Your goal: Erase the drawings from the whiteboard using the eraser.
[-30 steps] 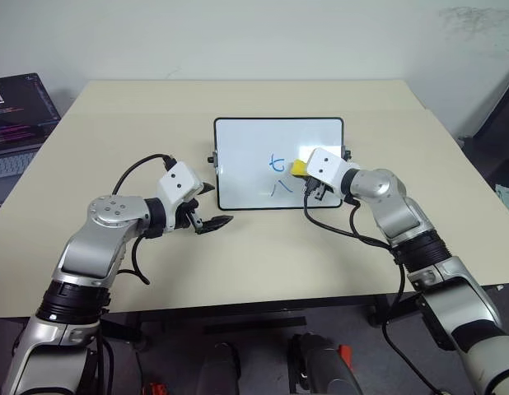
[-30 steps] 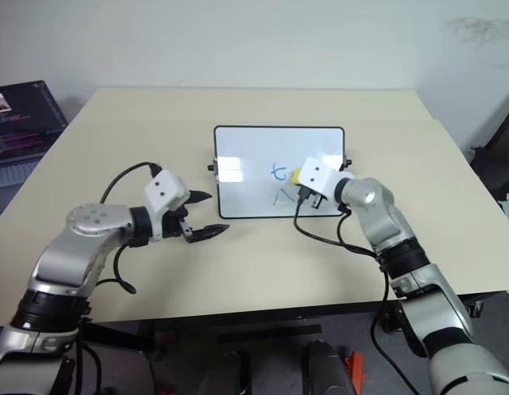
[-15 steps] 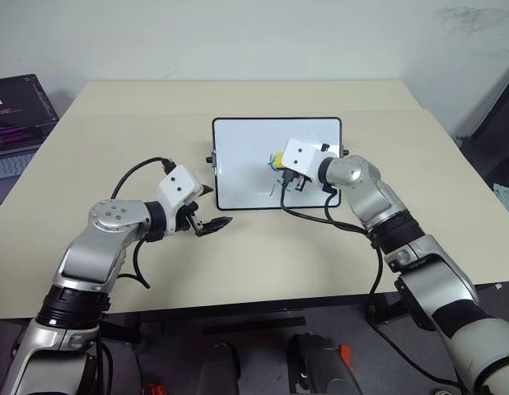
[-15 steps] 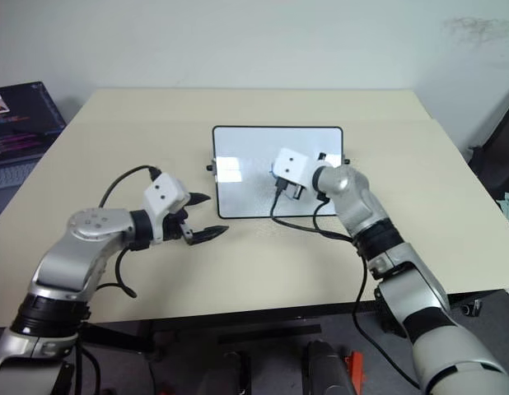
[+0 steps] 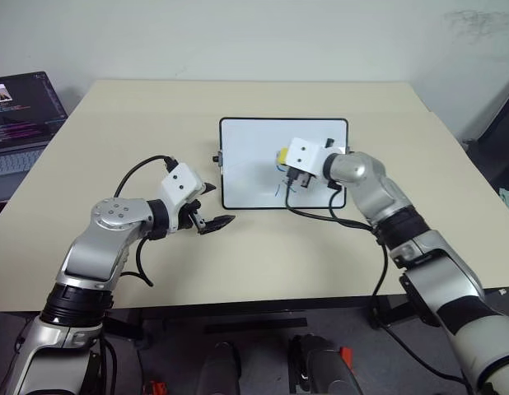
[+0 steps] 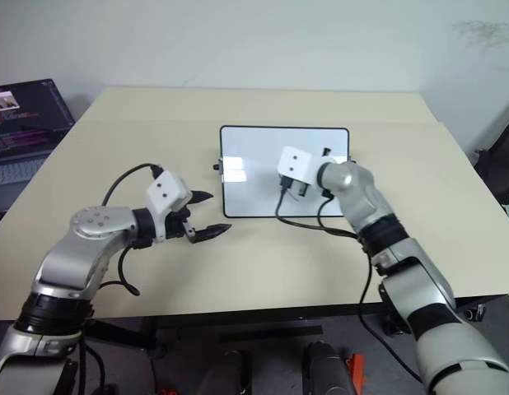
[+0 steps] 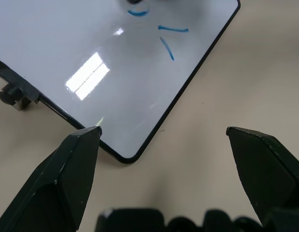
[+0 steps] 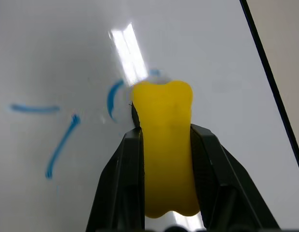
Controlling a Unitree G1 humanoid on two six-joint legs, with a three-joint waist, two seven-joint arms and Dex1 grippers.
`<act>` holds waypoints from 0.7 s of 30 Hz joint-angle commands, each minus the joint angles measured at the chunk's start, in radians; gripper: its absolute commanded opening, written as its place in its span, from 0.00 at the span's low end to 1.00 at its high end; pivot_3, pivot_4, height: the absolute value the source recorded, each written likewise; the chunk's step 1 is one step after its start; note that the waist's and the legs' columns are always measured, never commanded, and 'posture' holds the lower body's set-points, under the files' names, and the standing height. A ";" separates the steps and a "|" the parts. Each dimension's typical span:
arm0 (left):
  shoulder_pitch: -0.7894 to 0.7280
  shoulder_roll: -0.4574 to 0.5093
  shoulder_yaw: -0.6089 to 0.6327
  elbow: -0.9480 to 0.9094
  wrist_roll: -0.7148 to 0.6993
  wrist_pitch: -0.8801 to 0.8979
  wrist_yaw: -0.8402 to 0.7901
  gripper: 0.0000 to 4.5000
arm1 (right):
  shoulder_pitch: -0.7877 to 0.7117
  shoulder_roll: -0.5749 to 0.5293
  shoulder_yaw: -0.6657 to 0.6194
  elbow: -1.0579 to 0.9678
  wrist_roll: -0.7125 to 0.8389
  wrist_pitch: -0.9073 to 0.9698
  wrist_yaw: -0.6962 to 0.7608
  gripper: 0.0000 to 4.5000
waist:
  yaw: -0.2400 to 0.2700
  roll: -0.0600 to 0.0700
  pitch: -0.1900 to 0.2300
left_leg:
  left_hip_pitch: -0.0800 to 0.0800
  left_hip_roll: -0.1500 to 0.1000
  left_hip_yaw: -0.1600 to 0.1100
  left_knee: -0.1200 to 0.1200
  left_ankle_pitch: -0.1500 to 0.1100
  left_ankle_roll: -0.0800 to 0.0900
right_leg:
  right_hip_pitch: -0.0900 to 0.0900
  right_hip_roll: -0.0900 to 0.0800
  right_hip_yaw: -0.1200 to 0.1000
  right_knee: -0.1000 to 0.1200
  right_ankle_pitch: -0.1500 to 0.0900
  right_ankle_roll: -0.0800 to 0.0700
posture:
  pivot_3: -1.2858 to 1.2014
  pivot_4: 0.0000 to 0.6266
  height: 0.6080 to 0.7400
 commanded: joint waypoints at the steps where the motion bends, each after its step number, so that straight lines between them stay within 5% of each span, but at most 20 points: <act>1: -0.017 0.003 0.014 -0.023 0.001 -0.011 -0.002 1.00 | 0.051 -0.063 -0.013 -0.006 -0.031 0.027 0.009 0.21 | 0.000 0.000 0.000 | 0.000 0.000 0.000 0.000 0.000 0.000 | 0.000 0.000 0.000 0.000 0.000 0.000 | 0.52 0.24 1.00; 21: -0.025 -0.004 0.005 -0.016 0.004 -0.013 -0.001 1.00 | -0.123 0.174 0.027 0.155 -0.046 -0.039 -0.037 0.21 | -0.040 0.000 0.000 | 0.003 0.001 -0.004 -0.001 0.000 0.000 | -0.001 0.002 -0.002 0.001 0.005 -0.004 | 0.52 0.24 1.00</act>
